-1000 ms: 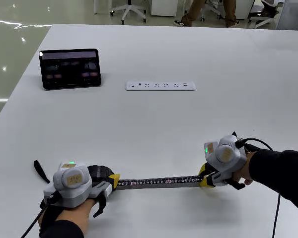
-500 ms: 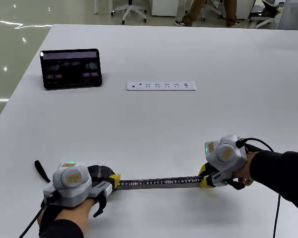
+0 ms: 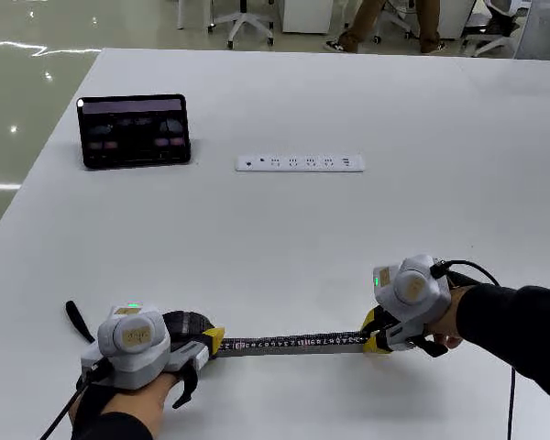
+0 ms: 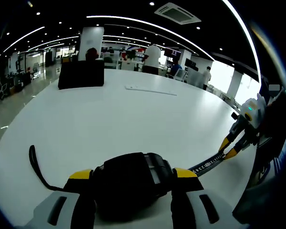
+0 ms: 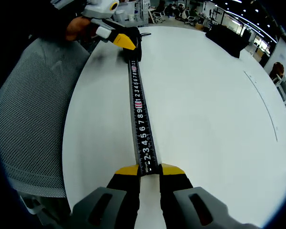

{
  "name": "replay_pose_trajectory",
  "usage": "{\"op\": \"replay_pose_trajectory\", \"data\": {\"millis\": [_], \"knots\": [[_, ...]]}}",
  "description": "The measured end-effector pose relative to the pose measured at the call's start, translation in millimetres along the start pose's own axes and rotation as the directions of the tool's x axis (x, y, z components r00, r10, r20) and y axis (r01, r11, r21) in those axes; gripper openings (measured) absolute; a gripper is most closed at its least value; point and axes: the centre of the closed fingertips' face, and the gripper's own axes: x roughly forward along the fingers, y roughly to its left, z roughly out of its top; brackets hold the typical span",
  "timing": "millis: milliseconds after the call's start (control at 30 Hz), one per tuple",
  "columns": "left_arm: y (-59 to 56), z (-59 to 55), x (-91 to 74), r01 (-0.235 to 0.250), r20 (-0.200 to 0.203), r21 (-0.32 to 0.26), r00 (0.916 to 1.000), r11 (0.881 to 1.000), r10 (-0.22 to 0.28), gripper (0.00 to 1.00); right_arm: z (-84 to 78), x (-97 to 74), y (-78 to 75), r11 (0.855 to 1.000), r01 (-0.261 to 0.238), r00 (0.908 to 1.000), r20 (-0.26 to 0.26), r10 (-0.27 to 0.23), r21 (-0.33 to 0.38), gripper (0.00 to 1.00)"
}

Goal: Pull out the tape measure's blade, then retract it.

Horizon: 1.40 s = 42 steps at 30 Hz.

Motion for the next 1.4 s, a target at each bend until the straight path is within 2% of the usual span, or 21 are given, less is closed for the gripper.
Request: {"op": "replay_pose_trajectory", "data": {"millis": [967, 1400], "knots": [[0.6, 1.0, -0.1, 0.013, -0.003, -0.022, 0.9999, 1.000, -0.013, 0.60, 15.9, 7.0, 2.0, 1.000, -0.010, 0.9998, 0.016, 0.010, 0.004, 0.10], [1.0, 1.0, -1.3, 0.046, -0.005, -0.042, 0.9989, 0.998, -0.046, 0.59, 18.8, 6.3, -0.1, 1.000, -0.003, 0.9996, 0.027, 0.003, 0.007, 0.11]]}}
